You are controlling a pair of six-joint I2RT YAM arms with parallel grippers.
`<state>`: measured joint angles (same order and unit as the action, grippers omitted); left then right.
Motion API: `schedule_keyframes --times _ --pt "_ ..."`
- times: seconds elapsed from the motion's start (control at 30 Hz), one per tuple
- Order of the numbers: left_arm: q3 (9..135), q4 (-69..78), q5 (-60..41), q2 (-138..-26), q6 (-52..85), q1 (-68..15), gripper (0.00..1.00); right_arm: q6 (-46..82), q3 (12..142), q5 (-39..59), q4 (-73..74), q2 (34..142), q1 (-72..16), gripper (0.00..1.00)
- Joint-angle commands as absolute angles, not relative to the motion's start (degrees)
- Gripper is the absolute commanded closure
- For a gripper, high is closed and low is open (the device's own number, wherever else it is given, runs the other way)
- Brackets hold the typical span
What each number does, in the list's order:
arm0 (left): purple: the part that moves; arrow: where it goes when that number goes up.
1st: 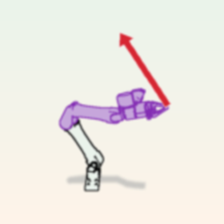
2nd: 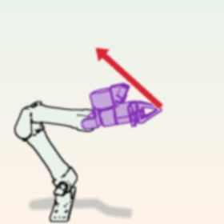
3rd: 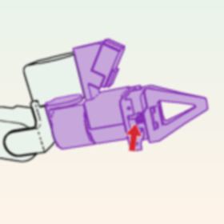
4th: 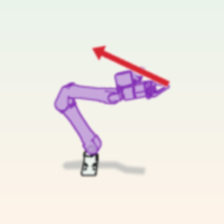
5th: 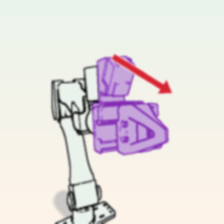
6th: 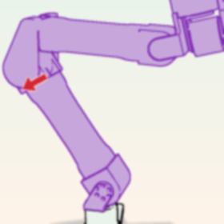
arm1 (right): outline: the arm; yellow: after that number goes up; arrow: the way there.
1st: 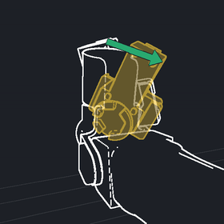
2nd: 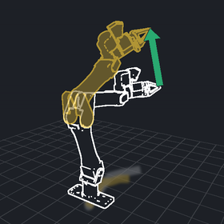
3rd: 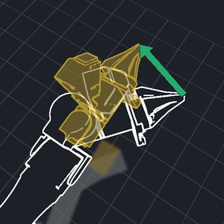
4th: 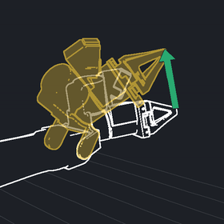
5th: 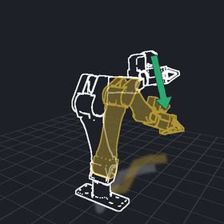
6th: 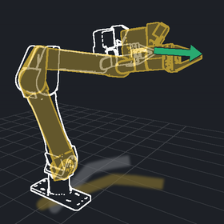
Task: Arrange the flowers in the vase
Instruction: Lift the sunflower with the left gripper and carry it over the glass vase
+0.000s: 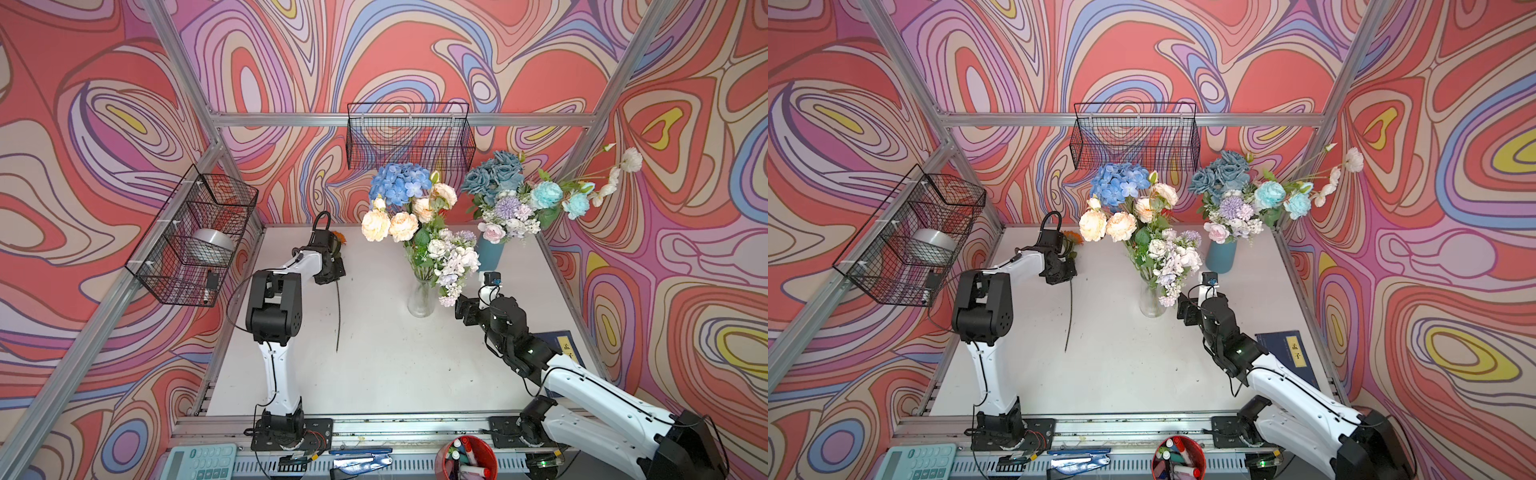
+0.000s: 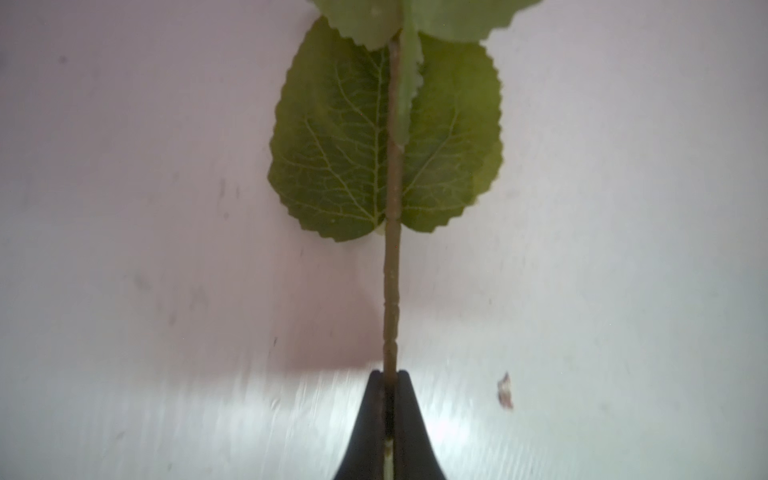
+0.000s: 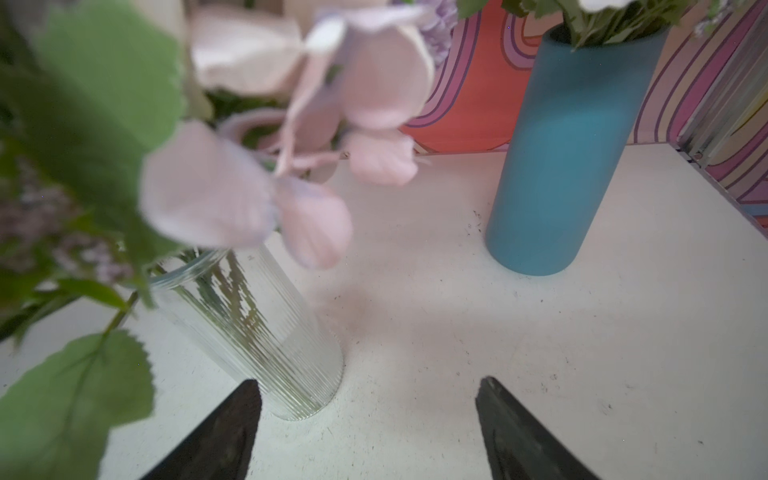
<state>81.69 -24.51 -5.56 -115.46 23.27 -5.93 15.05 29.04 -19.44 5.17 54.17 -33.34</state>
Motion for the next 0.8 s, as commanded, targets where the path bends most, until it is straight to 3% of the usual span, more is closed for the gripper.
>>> schedule_keyframes --times 0.0,0.33,0.57,0.77 --pt "76.6 -17.3 -7.1 -106.2 26.2 -5.7 1.00 15.2 29.1 -19.0 7.0 55.0 -33.1 0.16" --pt "54.5 4.7 -14.7 -78.2 35.5 -5.7 1.00 15.8 29.3 -19.7 9.2 56.2 -33.1 0.16" --pt "43.4 19.9 -9.8 -57.7 40.1 -8.4 1.00 16.7 29.7 -19.2 10.9 57.6 -33.1 0.16" --pt "40.5 29.8 -6.9 -48.7 39.9 -13.3 1.00 17.8 30.3 -19.1 11.5 58.6 -33.1 0.16"
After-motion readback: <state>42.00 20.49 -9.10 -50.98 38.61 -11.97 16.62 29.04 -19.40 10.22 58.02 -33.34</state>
